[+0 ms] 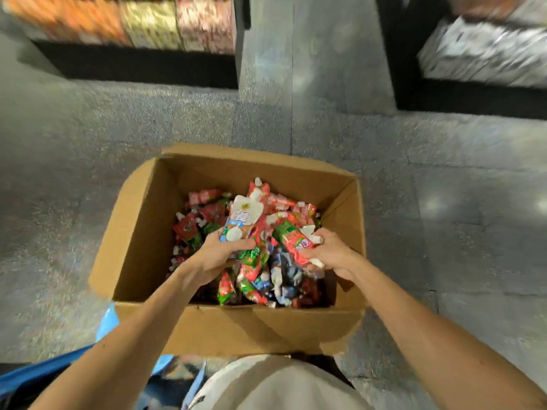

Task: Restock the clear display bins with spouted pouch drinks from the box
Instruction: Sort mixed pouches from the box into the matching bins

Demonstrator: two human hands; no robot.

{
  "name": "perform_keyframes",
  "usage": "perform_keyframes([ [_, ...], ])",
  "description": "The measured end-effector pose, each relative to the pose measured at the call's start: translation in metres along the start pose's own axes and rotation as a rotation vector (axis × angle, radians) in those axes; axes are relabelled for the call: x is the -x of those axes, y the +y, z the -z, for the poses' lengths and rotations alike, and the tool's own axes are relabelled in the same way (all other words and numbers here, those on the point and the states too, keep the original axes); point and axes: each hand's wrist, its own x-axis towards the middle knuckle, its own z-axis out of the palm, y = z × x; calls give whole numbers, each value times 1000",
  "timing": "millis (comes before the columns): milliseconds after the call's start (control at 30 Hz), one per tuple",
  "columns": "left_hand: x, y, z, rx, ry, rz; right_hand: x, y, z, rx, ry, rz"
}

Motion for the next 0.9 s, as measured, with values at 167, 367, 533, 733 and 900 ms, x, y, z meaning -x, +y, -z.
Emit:
perform_keyframes([
  [167,46,44,-9,169,30,-206,54,-77,-1,-56,-78,181],
  [367,124,78,-14,313,189,-489,115,-138,-11,-168,-393,336],
  [533,205,79,-29,420,267,-685,171,-160,-11,-192,-734,380],
  [733,309,35,-58,563,448,-886,229,-153,-33,-111,-975,354],
  [900,387,-34,-59,679,734,-958,273,-122,-100,79,-1188,305],
])
